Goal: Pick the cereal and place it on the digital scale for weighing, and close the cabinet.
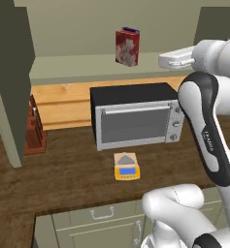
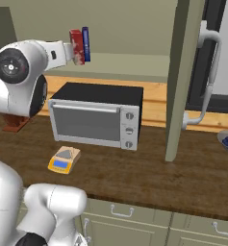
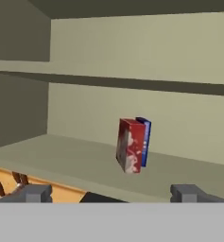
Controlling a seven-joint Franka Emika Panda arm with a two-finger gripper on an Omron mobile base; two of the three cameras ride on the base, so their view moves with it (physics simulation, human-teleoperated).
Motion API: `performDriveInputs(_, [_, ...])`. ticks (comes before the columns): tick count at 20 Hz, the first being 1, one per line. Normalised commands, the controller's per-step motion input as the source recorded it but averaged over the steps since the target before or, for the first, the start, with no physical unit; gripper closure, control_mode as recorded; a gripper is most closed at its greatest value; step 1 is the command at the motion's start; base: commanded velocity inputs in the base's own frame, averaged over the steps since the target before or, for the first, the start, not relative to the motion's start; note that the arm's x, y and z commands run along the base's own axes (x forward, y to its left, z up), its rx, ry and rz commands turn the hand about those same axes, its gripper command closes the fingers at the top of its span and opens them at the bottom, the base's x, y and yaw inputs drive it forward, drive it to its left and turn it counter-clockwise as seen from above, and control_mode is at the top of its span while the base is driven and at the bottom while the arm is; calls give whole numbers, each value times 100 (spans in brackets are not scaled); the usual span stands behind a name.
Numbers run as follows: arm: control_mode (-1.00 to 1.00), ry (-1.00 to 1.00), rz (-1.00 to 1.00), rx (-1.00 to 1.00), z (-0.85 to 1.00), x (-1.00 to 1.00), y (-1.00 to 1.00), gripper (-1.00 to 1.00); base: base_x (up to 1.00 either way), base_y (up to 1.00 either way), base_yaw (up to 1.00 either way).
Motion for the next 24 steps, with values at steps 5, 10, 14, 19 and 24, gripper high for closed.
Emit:
performDriveInputs(5, [-100, 0, 8, 1, 0, 33, 1, -100, 0, 0, 0])
performDriveInputs(10, [-100, 0, 0, 0, 0, 34, 0, -100, 0, 0, 0])
performDriveInputs(14, [-100, 0, 0, 0, 0, 43, 6, -100, 0, 0, 0])
performDriveInputs(19, [-100, 0, 0, 0, 0, 49, 19, -100, 0, 0, 0])
performDriveInputs(24, [-100, 1, 0, 0, 0, 44, 11, -100, 0, 0, 0])
